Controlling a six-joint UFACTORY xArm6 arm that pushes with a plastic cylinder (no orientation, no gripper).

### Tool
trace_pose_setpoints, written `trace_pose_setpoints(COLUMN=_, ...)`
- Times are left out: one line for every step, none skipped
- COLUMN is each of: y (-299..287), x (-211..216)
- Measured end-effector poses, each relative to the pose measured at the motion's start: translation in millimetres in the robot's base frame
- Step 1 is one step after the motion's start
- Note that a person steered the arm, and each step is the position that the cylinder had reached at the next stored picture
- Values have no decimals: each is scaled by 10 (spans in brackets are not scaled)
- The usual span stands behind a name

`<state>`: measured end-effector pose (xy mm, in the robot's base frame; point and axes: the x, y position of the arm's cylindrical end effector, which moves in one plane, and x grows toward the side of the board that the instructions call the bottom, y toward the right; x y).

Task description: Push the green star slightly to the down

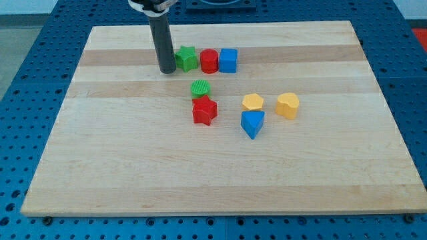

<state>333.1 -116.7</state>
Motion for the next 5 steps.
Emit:
trace_pose_setpoints(y=-158, x=-116)
trace_pose_setpoints(y=-159, x=-373)
trace_pose_setpoints(y=-159, x=-498)
trace_pose_setpoints(y=-114, x=-498)
trace_pose_setpoints(y=-30, x=-498)
